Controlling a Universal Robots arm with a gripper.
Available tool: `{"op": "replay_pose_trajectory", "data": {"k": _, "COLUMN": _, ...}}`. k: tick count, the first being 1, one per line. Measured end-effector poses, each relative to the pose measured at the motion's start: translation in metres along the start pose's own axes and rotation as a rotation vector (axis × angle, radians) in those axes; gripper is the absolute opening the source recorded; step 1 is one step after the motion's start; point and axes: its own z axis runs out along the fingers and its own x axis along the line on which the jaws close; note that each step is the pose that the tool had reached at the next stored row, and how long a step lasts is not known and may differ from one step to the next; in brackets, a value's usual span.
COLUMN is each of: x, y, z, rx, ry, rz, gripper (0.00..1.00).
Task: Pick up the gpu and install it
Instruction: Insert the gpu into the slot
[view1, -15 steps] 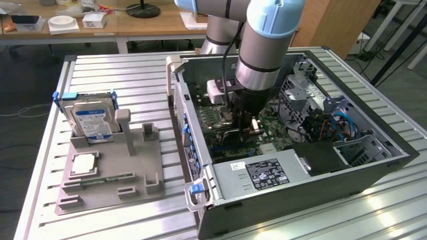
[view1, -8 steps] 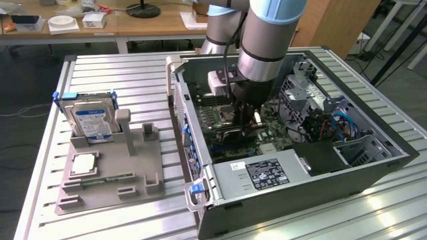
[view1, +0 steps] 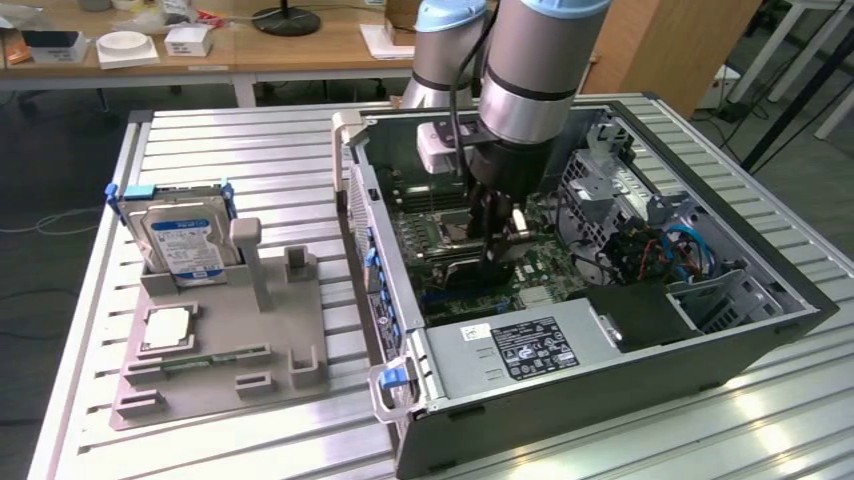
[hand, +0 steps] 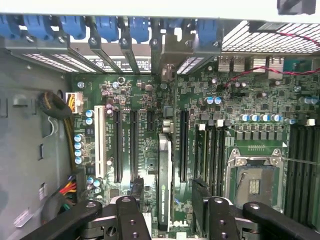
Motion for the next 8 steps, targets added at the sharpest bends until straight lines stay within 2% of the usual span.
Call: {"op": "replay_pose_trajectory", "data": {"k": 8, "x": -0.0001, "y": 0.0002, "z": -0.0020, "rx": 0.0001, "ry": -0.0010, "rz": 0.000, "gripper": 0.50}}
